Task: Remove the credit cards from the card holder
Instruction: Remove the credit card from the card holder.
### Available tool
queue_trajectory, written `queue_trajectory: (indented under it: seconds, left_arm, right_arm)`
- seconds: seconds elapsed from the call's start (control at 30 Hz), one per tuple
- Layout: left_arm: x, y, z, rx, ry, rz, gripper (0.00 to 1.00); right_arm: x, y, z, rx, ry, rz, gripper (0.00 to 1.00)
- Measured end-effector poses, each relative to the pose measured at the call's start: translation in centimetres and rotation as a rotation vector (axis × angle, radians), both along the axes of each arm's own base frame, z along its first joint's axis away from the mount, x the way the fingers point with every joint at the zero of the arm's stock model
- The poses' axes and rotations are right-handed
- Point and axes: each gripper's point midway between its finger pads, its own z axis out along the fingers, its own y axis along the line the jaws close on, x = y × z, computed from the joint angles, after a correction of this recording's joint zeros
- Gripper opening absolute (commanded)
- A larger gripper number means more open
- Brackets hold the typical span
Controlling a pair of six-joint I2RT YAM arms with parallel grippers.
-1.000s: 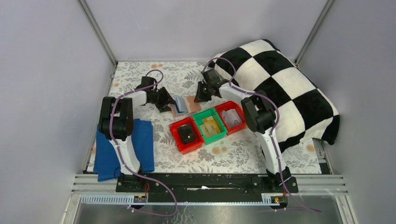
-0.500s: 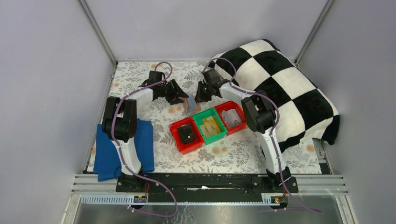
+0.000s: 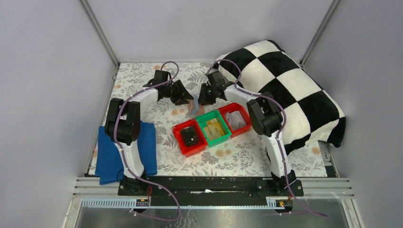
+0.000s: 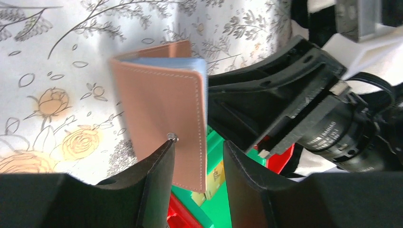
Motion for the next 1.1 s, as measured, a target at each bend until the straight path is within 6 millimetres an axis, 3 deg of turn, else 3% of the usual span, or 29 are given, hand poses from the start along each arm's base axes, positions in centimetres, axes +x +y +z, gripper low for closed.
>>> queue_trajectory:
  seconds: [0.33,0.57,0.77,1.1]
  left_arm:
    - [-0.5,1.7,-1.3,0.099,0.031,0.009,0.46]
    - [-0.2,4.1,-1.9,0.13,0.048,0.043,0.45]
    - [-0.1,6.3,-2.6,0.171,0.058,0.073,0.45]
    - [-1.6,8.9,-4.6,0.254,0.116,0.107,0.49]
  right_arm:
    - [-0.4,-3.4,0.6,-0.11,-0.01,-0.042,0.47]
    - [-0.1,-4.4,2.8,-0.124,-0.054,-0.062,0.47]
    - [-0.2,-2.9,4.5,-0.035,-0.061,-0.039,0.48]
    - [-1.3,0.8,5.1,0.079,-0.02,0.032,0.49]
